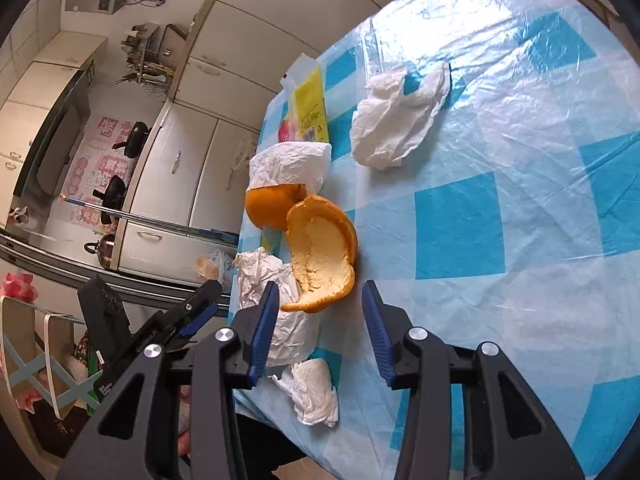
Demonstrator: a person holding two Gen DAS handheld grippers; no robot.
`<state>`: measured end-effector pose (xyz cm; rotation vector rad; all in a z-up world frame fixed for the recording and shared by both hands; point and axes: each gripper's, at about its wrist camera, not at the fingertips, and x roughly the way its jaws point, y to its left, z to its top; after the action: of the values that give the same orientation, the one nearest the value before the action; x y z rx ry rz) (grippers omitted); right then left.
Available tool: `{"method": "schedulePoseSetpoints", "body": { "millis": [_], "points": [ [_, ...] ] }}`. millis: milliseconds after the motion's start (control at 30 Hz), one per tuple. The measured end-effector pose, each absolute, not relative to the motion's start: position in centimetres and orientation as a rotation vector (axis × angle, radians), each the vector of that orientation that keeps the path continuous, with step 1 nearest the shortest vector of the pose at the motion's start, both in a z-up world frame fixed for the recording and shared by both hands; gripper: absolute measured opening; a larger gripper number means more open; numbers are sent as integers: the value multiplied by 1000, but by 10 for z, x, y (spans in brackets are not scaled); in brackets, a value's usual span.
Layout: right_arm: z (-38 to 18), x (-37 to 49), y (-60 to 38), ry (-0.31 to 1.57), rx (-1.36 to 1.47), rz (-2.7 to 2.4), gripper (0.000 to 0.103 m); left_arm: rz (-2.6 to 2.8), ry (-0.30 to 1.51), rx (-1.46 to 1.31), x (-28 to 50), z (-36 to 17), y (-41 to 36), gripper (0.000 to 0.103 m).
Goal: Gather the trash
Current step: 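Return both tools to the table toward the crumpled paper and peels, then grasp the crumpled white paper with the left tool while the right tool grasps an orange peel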
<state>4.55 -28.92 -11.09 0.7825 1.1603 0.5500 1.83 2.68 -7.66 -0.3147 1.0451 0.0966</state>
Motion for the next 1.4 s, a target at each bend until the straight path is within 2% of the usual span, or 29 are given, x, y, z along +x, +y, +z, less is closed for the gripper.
{"method": "schedulePoseSetpoints", "body": {
  "millis": [133,200,300,333,367,433,500,767,900,933,967,1000,1133,1167,1333,1400],
  "points": [
    [-119,51,-283,1188,807,555,33,100,1092,-271,25,-92,22,81],
    [-118,51,-283,1184,801,551,22,81,1114,-272,30,-101,17,81],
    [-117,52,-282,1176,785,554,10,59,1123,-256,34,-106,5,79],
    [-116,52,-281,1169,781,555,10,51,1121,-247,34,-107,2,62],
    [-114,51,-281,1161,775,556,6,38,1126,-245,34,-108,-1,52],
    [-112,52,-280,1148,771,565,5,9,1129,-272,32,-108,-1,23],
    [-109,52,-275,1142,757,574,5,5,1112,-282,29,-104,1,16],
    [-95,49,-275,1091,723,593,3,-5,986,-299,16,-76,9,13],
    [-100,52,-281,1125,708,523,5,-7,995,-307,17,-77,11,13],
    [-104,54,-283,1149,720,508,10,-11,1002,-311,17,-79,12,13],
    [-109,55,-284,1167,739,499,32,-13,1006,-313,17,-80,13,13],
    [-113,56,-284,1179,758,499,50,-15,1007,-311,17,-80,12,13],
    [-126,57,-276,1224,833,544,50,-21,1011,-311,17,-81,12,13],
    [-128,59,-273,1223,838,548,47,-24,1013,-310,17,-81,12,13],
    [-136,64,-268,1225,857,542,23,-37,1016,-297,16,-81,9,13],
    [-138,64,-268,1219,863,533,10,-40,1013,-295,16,-80,8,13]
  ]
}}
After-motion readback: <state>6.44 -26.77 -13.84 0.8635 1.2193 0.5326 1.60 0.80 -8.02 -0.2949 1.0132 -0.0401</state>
